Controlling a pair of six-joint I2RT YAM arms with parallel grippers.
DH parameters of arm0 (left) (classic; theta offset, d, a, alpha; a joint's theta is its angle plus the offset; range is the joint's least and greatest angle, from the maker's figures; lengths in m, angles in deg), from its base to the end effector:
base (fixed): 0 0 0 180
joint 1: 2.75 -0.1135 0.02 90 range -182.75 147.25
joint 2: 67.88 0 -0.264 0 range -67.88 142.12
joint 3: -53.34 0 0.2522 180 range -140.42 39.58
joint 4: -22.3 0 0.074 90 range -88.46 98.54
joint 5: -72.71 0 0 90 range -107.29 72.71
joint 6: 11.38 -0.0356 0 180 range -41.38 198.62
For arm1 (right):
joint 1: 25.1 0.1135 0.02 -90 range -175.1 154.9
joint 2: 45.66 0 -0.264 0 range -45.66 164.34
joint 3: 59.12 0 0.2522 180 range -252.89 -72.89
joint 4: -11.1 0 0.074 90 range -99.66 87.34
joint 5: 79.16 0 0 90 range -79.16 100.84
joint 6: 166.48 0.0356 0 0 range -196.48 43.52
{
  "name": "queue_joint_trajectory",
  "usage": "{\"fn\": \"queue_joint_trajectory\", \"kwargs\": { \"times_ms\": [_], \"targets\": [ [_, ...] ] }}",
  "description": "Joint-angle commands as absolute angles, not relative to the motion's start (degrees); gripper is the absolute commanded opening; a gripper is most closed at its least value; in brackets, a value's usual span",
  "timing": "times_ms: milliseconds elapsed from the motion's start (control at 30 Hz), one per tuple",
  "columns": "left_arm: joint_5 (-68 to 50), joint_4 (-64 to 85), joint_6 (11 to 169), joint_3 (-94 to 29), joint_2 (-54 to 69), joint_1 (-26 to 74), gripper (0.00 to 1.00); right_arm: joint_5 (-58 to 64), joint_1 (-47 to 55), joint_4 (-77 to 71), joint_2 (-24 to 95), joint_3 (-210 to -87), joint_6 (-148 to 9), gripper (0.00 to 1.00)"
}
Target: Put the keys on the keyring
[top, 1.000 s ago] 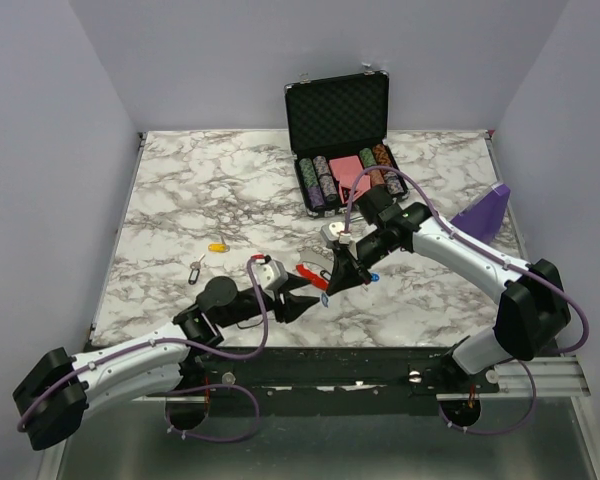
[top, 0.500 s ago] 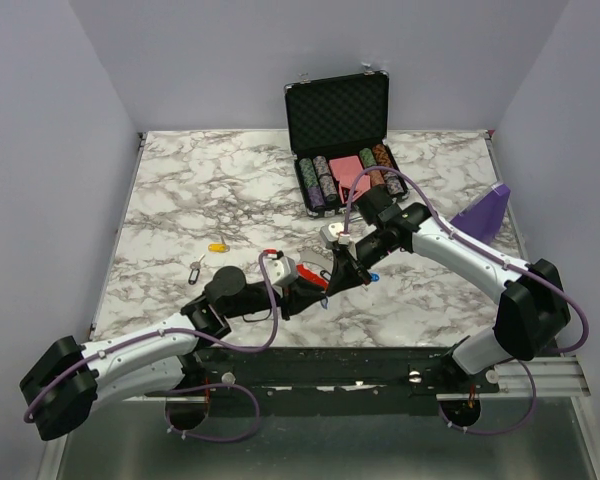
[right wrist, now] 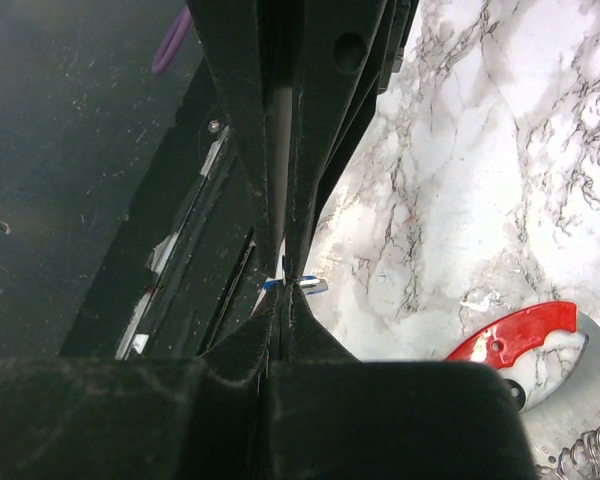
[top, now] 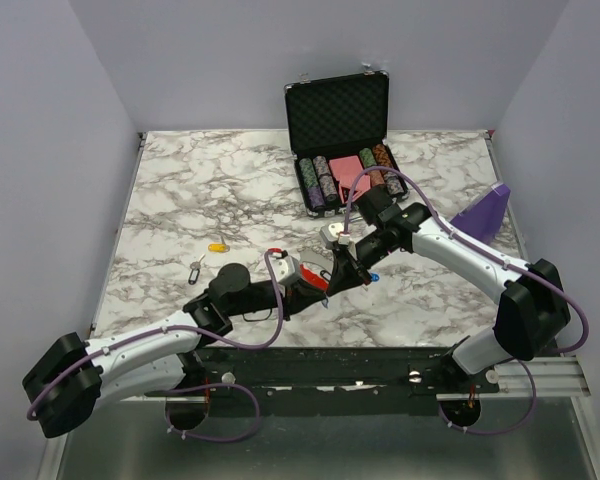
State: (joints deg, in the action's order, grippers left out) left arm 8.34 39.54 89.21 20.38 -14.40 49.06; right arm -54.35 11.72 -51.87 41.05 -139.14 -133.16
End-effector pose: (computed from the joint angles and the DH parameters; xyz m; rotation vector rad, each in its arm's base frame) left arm 0.1147 -0.1707 0.2312 0.9528 1.4822 -1.1779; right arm 0.2098 0.1974 0.2643 -1.8334 1.3669 1.3607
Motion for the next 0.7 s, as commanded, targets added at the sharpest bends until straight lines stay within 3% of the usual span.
{"fn": "queue_joint_trajectory", "kwargs": {
  "times_ms": [0, 67, 200, 433, 667],
  "targets": [
    [11.10, 38.77, 88.99, 18.40, -13.30, 48.84, 0.09, -53.67, 12.17, -52.58, 41.61, -140.39, -134.22, 0.01],
    [11.37, 38.95, 89.08, 18.40, -13.21, 48.75, 0.00, -53.67, 12.17, -52.58, 41.53, -140.39, -134.22, 0.01],
    [9.35, 40.70, 90.13, 19.44, -13.99, 48.66, 0.00, -53.85, 12.08, -52.49, 41.35, -140.39, -134.13, 0.03],
    [0.31, 54.30, 96.36, 29.10, -20.31, 48.49, 0.00, -56.30, 12.17, -51.53, 40.91, -140.74, -131.77, 0.48],
    [-3.84, 71.45, 103.13, 37.55, -23.23, 48.49, 0.00, -60.87, 12.17, -46.53, 40.47, -140.13, -124.49, 0.50]
  ]
}}
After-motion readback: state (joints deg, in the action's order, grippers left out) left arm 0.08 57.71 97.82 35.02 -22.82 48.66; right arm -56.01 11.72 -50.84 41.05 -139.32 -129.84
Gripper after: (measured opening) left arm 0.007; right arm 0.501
